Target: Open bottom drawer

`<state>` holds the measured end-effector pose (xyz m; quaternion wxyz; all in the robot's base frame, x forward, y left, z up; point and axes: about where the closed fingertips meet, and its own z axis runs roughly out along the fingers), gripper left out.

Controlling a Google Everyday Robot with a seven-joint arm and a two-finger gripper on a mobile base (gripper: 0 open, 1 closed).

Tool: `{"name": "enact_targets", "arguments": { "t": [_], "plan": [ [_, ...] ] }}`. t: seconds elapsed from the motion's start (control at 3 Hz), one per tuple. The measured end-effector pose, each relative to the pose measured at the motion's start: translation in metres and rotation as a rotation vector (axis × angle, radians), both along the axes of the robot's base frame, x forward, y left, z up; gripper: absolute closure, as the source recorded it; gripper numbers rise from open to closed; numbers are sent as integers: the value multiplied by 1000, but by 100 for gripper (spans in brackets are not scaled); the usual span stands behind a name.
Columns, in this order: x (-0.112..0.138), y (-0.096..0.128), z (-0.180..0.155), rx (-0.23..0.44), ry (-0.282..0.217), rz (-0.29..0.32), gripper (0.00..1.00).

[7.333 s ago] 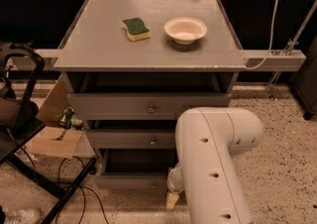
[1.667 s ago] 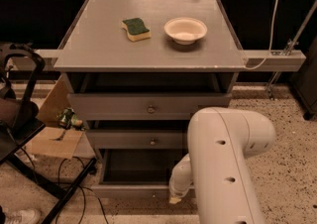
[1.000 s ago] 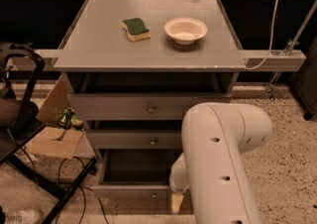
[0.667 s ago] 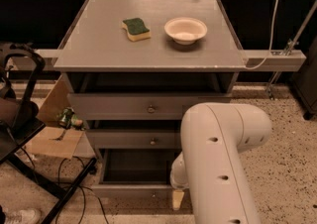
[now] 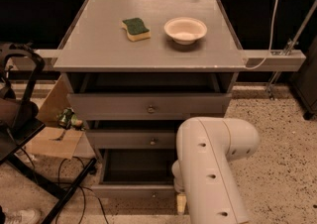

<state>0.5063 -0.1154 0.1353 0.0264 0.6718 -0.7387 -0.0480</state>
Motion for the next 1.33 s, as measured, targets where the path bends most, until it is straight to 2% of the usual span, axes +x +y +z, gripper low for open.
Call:
{"name": "enact_targets", "arguments": {
  "t": [0.33,0.67,1.0,1.33],
  "plan": [
    [0,2,5,1,-3,3,0],
    [-32,-16,5,-19,33,-35,19],
    [-49,-26,12,-37,49,-51,43],
    [-49,-26,18,-37,49,-51,65]
  ]
}}
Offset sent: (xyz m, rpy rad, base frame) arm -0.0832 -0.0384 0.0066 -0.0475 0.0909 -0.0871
